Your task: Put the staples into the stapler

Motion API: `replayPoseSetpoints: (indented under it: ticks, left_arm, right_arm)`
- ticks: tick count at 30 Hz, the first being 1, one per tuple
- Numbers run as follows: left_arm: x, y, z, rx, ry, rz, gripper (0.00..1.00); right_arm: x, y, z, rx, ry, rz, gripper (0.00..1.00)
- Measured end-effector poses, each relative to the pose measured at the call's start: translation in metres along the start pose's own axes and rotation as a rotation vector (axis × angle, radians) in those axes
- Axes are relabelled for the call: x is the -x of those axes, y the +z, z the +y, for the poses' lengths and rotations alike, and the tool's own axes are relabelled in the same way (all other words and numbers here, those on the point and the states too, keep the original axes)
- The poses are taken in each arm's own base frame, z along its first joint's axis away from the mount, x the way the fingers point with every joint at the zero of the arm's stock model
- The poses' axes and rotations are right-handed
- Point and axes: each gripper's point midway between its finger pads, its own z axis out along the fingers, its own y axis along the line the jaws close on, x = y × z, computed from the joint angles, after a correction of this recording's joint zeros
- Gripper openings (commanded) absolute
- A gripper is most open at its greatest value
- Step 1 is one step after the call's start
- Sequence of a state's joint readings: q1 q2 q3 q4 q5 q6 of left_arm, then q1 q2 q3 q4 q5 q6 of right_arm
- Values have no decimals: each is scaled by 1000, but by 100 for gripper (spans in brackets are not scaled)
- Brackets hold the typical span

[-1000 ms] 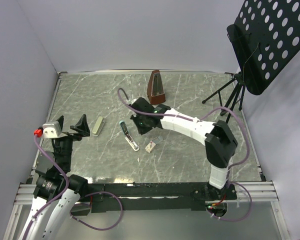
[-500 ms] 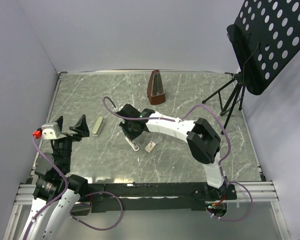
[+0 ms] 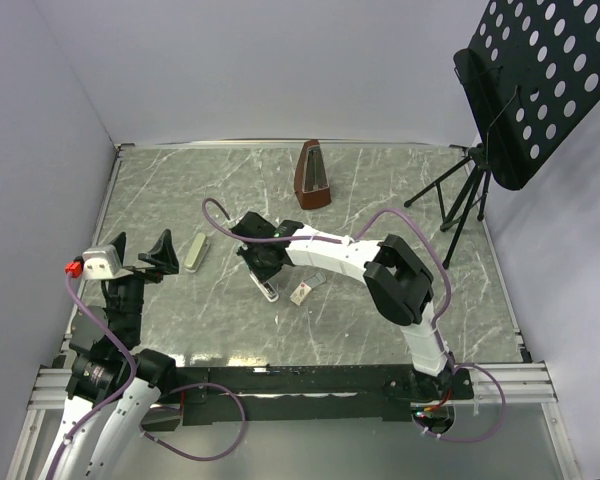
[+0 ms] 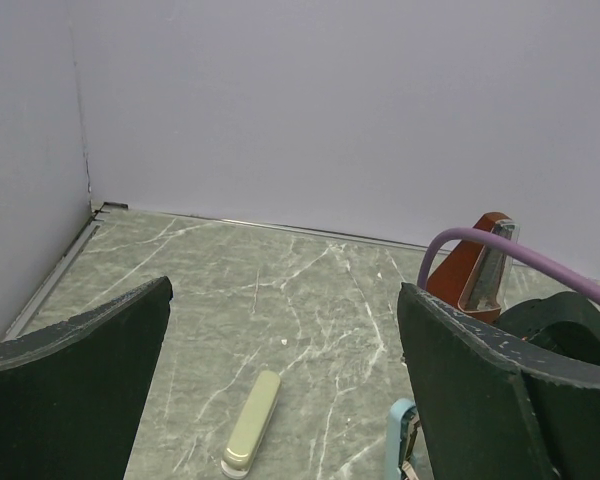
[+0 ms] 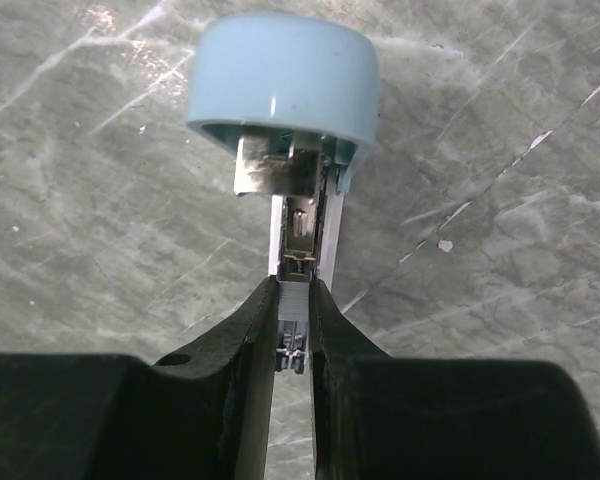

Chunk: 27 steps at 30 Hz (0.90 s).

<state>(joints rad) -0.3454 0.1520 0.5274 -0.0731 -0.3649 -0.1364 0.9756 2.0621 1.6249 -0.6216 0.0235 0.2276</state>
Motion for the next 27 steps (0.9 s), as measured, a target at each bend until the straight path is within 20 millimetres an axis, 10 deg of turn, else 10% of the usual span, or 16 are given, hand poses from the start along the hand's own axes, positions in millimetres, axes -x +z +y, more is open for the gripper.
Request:
replayPoseSetpoints:
  ticks: [27]
  left_arm:
    - [0,0,0,0,0,0,99]
  right_arm:
    - [-1,2,-1,-12,0,1,15]
